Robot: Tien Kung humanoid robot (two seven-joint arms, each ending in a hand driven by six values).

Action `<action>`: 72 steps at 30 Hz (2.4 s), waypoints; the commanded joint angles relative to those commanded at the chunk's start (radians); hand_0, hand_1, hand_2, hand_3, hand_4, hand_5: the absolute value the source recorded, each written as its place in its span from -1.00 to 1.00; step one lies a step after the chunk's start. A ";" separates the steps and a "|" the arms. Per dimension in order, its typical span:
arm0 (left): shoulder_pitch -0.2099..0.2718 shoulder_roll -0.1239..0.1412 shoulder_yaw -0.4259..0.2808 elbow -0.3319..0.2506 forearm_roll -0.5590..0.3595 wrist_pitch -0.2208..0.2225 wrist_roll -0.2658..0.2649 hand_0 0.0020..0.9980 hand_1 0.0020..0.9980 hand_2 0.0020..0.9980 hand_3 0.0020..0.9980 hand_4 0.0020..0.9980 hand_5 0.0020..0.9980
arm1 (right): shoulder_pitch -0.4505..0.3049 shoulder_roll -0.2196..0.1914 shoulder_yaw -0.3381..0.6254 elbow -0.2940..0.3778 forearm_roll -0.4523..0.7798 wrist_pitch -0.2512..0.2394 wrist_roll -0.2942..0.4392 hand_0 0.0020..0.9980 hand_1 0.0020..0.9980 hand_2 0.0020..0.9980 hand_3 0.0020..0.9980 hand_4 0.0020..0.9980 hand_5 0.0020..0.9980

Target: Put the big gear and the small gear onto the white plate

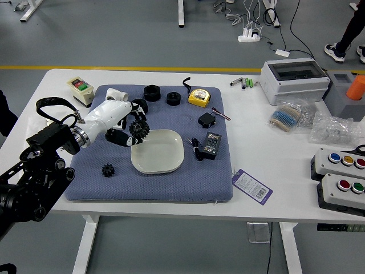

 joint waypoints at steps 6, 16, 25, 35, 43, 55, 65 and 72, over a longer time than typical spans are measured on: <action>-0.057 -0.025 0.136 0.041 -0.013 -0.002 0.008 -0.40 -0.15 -0.02 0.12 0.04 -0.92 | -0.001 0.000 -0.007 0.000 0.004 -0.001 0.001 0.40 0.45 0.54 0.19 0.65 0.36; -0.096 -0.072 0.196 0.124 0.040 -0.019 0.034 -0.24 -0.01 0.10 0.17 0.61 -0.74 | -0.001 -0.002 -0.011 0.001 0.006 -0.004 0.002 0.40 0.46 0.54 0.19 0.65 0.36; -0.113 -0.075 0.191 0.148 0.088 -0.014 0.055 -0.13 0.12 0.19 0.21 0.81 -0.63 | 0.004 -0.005 -0.010 0.001 0.008 -0.004 0.003 0.41 0.46 0.54 0.19 0.66 0.36; -0.114 -0.074 0.168 0.146 0.125 -0.031 0.123 0.24 0.35 0.46 0.44 1.00 -0.39 | 0.007 -0.006 -0.010 0.000 0.009 -0.006 0.004 0.41 0.46 0.54 0.19 0.66 0.36; -0.103 -0.064 0.136 0.114 0.125 -0.039 0.143 0.32 0.41 0.53 0.52 1.00 -0.32 | 0.007 -0.007 -0.011 0.000 0.010 -0.007 0.004 0.41 0.46 0.54 0.19 0.66 0.36; -0.030 0.060 0.008 -0.162 0.125 -0.180 0.229 0.25 0.27 0.38 0.37 1.00 -0.42 | 0.003 -0.009 -0.002 -0.004 0.010 -0.006 0.006 0.41 0.46 0.54 0.19 0.66 0.36; 0.039 0.148 0.019 -0.299 0.125 -0.356 0.302 0.25 0.25 0.27 0.23 0.87 -0.76 | 0.003 -0.009 -0.009 -0.010 0.018 -0.004 0.006 0.41 0.46 0.54 0.19 0.66 0.36; 0.081 0.163 0.010 -0.355 0.125 -0.448 0.349 0.24 0.25 0.25 0.23 0.84 -0.80 | 0.003 -0.008 -0.009 -0.010 0.019 -0.004 0.006 0.40 0.46 0.54 0.19 0.66 0.36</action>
